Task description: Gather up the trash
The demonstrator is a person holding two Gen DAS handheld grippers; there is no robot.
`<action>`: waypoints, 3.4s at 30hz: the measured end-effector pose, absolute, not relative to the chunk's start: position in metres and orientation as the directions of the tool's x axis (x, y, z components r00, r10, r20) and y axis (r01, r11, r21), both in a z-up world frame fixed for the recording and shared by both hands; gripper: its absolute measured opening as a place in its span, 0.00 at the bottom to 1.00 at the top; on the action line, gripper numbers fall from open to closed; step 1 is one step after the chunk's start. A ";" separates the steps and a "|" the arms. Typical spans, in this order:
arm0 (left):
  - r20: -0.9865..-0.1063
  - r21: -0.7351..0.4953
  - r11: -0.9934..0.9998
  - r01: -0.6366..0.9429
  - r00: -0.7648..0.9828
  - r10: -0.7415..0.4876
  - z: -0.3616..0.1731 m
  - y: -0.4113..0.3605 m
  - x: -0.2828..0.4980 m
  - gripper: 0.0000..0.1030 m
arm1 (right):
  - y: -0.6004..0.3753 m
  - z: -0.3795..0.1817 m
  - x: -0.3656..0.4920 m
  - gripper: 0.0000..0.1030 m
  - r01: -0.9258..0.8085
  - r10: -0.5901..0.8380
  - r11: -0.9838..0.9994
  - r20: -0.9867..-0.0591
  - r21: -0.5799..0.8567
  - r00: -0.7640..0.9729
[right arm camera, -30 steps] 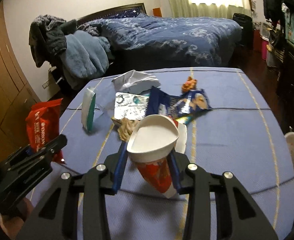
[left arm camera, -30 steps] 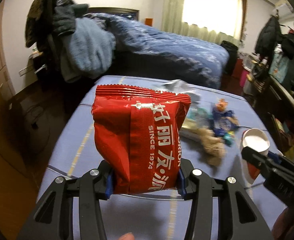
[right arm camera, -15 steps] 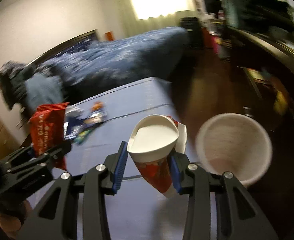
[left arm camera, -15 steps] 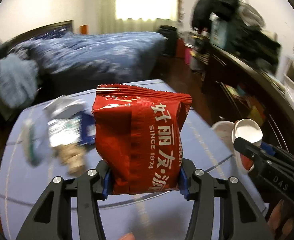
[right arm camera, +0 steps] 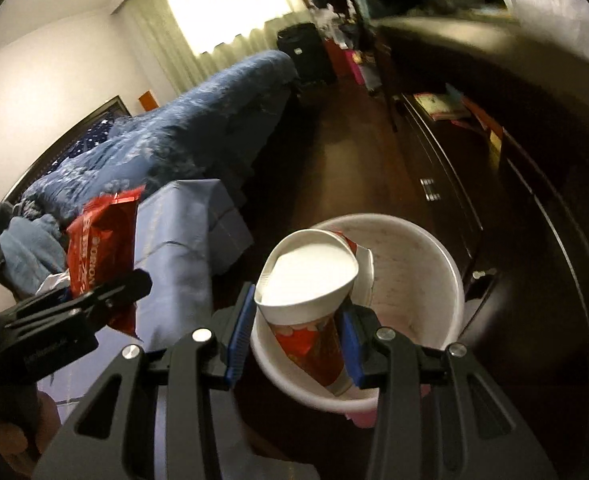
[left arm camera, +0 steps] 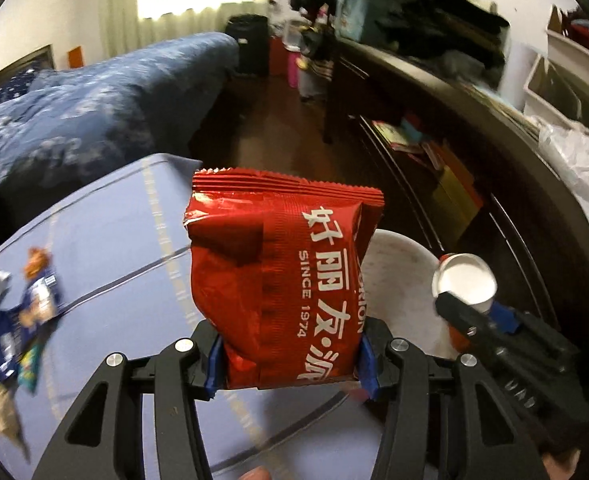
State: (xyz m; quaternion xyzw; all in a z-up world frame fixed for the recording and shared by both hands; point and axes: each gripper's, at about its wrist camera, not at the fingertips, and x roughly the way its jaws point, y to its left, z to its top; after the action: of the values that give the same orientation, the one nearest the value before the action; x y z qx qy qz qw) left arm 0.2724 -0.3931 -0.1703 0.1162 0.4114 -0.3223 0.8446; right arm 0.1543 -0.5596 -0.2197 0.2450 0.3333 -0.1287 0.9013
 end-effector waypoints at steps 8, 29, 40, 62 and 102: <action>-0.811 -0.075 0.745 0.663 0.394 -0.433 -0.194 -0.452 0.284 0.51 | -0.601 -0.255 0.164 0.39 0.454 -0.084 0.812 -0.696 0.367 0.713; -0.794 -0.082 0.763 0.641 0.421 -0.439 -0.188 -0.437 0.288 0.86 | -0.607 -0.260 0.160 0.53 0.483 -0.099 0.789 -0.697 0.380 0.710; -0.720 -0.015 0.878 0.479 0.604 -0.342 -0.151 -0.318 0.261 0.96 | -0.523 -0.191 0.134 0.83 0.403 -0.154 0.875 -0.635 0.269 0.757; -0.799 -0.005 0.995 0.095 0.598 -0.061 -0.207 -0.132 0.312 0.35 | -0.320 -0.181 0.178 0.85 -0.002 0.134 0.982 -0.683 0.190 0.718; -0.685 -0.130 0.991 -0.017 0.725 -0.078 -0.171 -0.012 0.266 0.22 | -0.197 -0.184 0.342 0.08 -0.086 0.161 0.986 -0.723 0.139 0.671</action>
State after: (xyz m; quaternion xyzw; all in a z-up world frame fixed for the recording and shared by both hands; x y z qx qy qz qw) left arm 0.2665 -0.0121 -0.1705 -0.0636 0.3706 -0.0165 0.9265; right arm 0.3419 -0.1971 -0.1839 0.0468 0.3997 0.0676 0.9130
